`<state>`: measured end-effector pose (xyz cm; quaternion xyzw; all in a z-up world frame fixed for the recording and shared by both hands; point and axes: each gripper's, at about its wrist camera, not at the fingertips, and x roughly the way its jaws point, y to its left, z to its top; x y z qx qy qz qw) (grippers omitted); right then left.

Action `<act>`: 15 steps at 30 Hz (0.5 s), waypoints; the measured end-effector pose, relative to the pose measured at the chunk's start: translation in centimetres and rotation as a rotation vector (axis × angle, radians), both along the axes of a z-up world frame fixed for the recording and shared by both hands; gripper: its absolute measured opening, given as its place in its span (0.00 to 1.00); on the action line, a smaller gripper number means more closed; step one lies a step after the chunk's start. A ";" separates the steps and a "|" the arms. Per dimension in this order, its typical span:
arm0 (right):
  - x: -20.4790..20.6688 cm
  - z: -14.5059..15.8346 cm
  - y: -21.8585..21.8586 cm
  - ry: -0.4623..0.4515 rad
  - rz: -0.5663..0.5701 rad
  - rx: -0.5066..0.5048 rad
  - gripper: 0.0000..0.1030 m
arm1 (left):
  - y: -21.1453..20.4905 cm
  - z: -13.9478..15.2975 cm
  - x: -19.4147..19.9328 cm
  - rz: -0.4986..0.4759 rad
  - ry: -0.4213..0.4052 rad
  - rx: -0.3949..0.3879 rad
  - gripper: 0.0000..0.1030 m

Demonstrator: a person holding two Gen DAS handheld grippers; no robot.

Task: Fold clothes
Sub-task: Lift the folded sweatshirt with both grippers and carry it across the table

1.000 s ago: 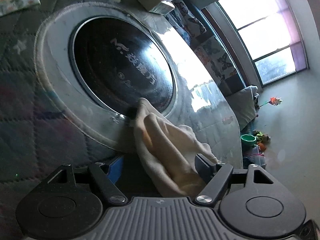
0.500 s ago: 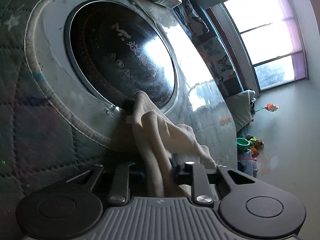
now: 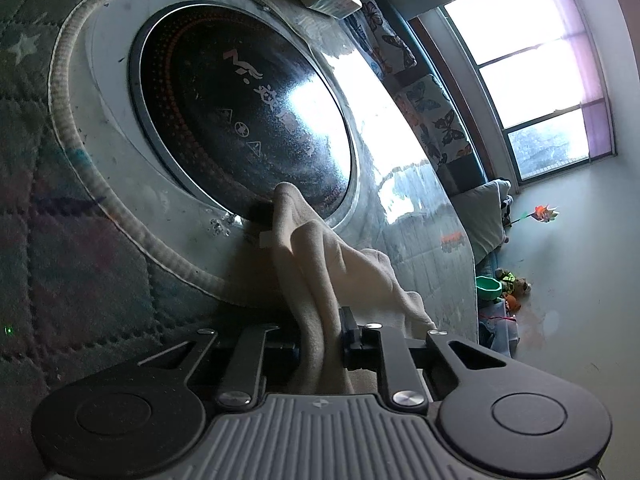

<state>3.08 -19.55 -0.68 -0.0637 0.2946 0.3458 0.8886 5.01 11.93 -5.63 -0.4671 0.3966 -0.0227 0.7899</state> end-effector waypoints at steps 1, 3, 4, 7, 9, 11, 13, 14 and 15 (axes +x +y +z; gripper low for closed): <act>0.4 -0.1 -1.0 -0.002 -0.038 -0.003 0.32 | 0.0 0.0 0.0 0.000 0.001 0.001 0.18; 1.6 -0.4 -2.6 0.006 -0.103 0.004 0.36 | -0.1 0.0 0.1 0.000 0.002 0.003 0.18; 2.1 -0.5 -3.3 0.014 -0.133 0.010 0.38 | -0.2 0.1 0.1 0.000 0.002 0.005 0.18; 3.6 -1.1 -5.5 0.036 -0.221 0.028 0.39 | -0.3 0.1 0.2 0.000 0.002 0.010 0.18; 4.6 -1.4 -7.0 0.050 -0.279 0.040 0.39 | -0.3 0.1 0.2 0.001 0.003 0.012 0.18; 5.8 -2.0 -8.3 0.078 -0.324 0.061 0.39 | -0.4 0.1 0.3 0.001 0.002 0.017 0.18; 6.5 -2.7 -9.0 0.104 -0.339 0.084 0.40 | -0.4 0.2 0.2 0.004 0.004 0.020 0.18; 6.8 -3.1 -9.3 0.118 -0.342 0.098 0.40 | -0.4 0.2 0.2 0.005 0.005 0.022 0.18; 7.1 -3.4 -9.6 0.132 -0.344 0.113 0.40 | -0.5 0.2 0.2 0.005 0.005 0.025 0.18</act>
